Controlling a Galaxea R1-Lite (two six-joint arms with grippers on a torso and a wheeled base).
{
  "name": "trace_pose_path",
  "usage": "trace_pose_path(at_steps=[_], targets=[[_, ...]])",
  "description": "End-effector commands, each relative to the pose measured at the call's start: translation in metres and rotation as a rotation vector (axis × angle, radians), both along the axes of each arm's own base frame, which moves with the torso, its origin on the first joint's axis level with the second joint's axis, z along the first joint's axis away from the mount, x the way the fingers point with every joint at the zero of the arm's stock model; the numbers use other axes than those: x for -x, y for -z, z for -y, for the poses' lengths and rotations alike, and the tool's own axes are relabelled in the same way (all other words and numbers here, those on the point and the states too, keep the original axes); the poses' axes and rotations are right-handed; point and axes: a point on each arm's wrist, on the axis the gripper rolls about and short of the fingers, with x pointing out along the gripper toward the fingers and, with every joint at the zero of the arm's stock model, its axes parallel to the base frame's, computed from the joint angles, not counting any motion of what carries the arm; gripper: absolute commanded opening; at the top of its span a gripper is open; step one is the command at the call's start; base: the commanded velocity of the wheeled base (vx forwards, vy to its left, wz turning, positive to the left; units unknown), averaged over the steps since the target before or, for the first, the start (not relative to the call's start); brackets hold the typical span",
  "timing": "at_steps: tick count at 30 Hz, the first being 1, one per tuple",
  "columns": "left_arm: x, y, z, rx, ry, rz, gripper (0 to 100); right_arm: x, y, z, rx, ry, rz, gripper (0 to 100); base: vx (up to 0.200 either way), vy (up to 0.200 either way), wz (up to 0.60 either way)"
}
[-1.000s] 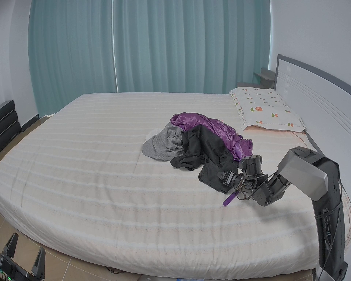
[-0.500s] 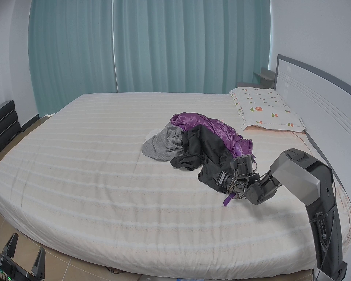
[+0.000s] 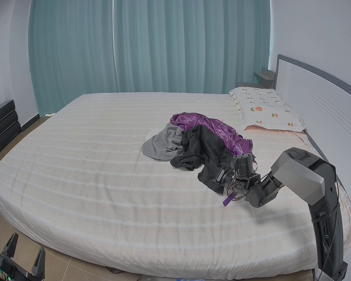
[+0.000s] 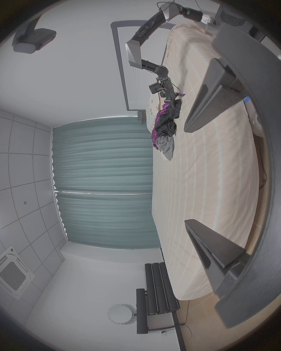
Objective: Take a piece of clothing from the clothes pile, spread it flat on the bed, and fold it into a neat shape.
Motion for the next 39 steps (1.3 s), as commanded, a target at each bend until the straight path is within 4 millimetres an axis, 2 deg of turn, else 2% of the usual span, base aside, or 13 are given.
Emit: trace_pose_path(at_steps=[1, 3, 4, 7, 8, 14, 17, 21, 23, 24, 26, 33, 39], targets=[[0.0, 0.005, 0.0, 0.0, -0.001, 0.0, 100, 0.025, -0.038, -0.002, -0.079, -0.027, 0.074, 0, 0.0, 0.0, 0.0], [0.0, 0.005, 0.0, 0.0, 0.001, 0.0, 100, 0.026, -0.038, -0.001, -0.081, -0.028, 0.075, 0, 0.0, 0.0, 0.0], [0.0, 0.005, 0.0, 0.0, 0.001, 0.0, 100, 0.039, -0.047, 0.0, -0.106, -0.033, 0.126, 0, 0.0, 0.0, 0.0], [0.0, 0.005, 0.0, 0.0, 0.001, 0.0, 100, 0.047, -0.052, 0.002, -0.117, -0.039, 0.15, 0, 0.0, 0.0, 0.0], [0.0, 0.005, 0.0, 0.0, -0.001, 0.0, 100, 0.058, -0.061, 0.006, -0.134, -0.045, 0.183, 0, 0.0, 0.0, 0.0], [0.0, 0.005, 0.0, 0.0, -0.001, 0.0, 100, 0.086, -0.089, 0.014, -0.17, -0.064, 0.235, 0, 0.0, 0.0, 0.0], [0.0, 0.005, 0.0, 0.0, -0.001, 0.0, 100, 0.098, -0.106, 0.014, -0.218, -0.087, 0.254, 0, 0.0, 0.0, 0.0], [0.0, 0.005, 0.0, 0.0, -0.001, 0.0, 100, 0.126, -0.137, 0.014, -0.292, -0.125, 0.279, 0, 0.0, 0.0, 0.0], [0.0, 0.005, 0.0, 0.0, -0.001, 0.0, 100, 0.141, -0.143, 0.013, -0.3, -0.16, 0.278, 0, 0.0, 0.0, 0.0], [0.0, 0.005, 0.0, 0.0, 0.001, 0.0, 100, 0.142, -0.143, 0.013, -0.3, -0.161, 0.278, 0, 0.0, 0.0, 0.0], [0.0, 0.005, 0.0, -0.001, -0.001, 0.0, 100, 0.158, -0.156, 0.014, -0.317, -0.19, 0.3, 0, 0.0, 0.0, 0.0], [0.0, 0.005, 0.0, -0.004, 0.01, 0.003, 100, 0.183, -0.186, 0.019, -0.353, -0.239, 0.375, 0, 0.0, 0.0, 0.0], [0.0, 0.005, 0.0, -0.004, 0.005, 0.005, 100, 0.194, -0.202, 0.019, -0.372, -0.259, 0.416, 0, 0.0, 0.0, 0.0]])
